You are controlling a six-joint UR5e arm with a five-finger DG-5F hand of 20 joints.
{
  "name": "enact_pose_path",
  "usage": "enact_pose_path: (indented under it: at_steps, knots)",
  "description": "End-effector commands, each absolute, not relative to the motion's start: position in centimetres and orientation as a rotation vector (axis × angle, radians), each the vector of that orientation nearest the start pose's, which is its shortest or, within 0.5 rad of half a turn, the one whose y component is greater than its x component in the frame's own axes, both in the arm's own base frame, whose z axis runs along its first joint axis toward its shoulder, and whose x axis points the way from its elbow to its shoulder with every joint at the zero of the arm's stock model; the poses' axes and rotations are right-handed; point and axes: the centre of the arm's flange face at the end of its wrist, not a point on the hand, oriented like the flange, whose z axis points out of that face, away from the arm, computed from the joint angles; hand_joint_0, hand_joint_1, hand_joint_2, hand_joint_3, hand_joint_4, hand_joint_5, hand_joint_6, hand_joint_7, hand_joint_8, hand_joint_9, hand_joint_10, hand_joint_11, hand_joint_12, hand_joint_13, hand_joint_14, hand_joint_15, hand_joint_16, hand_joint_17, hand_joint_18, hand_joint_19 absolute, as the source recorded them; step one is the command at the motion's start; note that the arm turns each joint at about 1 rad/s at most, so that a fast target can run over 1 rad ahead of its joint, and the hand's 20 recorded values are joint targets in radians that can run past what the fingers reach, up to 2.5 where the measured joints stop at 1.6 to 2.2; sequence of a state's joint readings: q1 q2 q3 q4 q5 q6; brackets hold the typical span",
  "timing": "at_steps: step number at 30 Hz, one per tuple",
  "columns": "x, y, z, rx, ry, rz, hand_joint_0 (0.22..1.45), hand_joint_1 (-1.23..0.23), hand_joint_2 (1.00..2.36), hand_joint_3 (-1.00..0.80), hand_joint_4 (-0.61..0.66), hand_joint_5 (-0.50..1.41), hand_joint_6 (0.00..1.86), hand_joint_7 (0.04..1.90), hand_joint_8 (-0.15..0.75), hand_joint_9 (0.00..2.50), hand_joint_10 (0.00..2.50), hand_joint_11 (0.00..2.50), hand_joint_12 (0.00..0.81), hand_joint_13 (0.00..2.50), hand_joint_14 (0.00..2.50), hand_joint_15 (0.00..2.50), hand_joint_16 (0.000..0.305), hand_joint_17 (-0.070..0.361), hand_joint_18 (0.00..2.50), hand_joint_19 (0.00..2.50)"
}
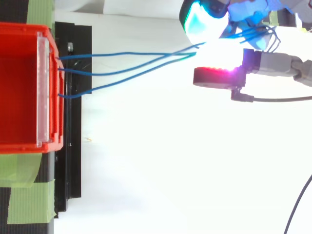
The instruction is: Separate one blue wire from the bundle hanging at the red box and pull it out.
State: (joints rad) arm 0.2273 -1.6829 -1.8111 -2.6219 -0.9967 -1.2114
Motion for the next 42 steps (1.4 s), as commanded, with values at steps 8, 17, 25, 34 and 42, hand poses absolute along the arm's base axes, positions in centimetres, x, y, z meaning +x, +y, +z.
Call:
enact_pose_path:
  at_steps: [8, 17, 25, 34, 42]
  knots:
    - [53.5, -5.8, 35.5, 0.749, 1.332, 0.295, 0.64, -0.64, 1.03, -0.15, 0.19, -0.18, 0.77, 1.11, 0.335, 1.07, 0.02, 1.17, 0.34, 1.26, 0.01, 1.58, 0.047, 0.105, 0.58, 0.68]
    - [53.6, -5.6, 35.5, 0.8, 1.304, 0.363, 0.64, -0.64, 1.03, -0.15, 0.19, -0.18, 0.77, 1.1, 0.335, 1.07, 0.02, 1.16, 0.355, 1.17, 0.02, 1.48, 0.046, 0.104, 0.58, 0.66]
    - [53.6, -5.7, 35.6, 0.787, 1.308, 0.34, 0.64, -0.64, 1.03, -0.16, 0.19, -0.18, 0.77, 1.11, 0.342, 1.07, 0.02, 1.15, 0.403, 0.92, 0.03, 0.96, 0.045, 0.101, 0.56, 0.62]
    - [53.7, -5.5, 35.7, 0.849, 1.273, 0.417, 0.64, -0.64, 1.03, -0.17, 0.2, -0.18, 0.77, 1.1, 0.336, 1.04, 0.02, 1.13, 0.395, 0.71, 0.02, 0.63, 0.045, 0.102, 0.54, 0.61]
    - [53.1, -5.2, 35.0, 0.952, 1.284, 0.506, 0.64, -0.64, 1.03, -0.16, 0.2, -0.18, 0.77, 1.09, 0.343, 1.04, 0.02, 1.12, 0.382, 0.77, 0.02, 0.66, 0.045, 0.102, 0.54, 0.62]
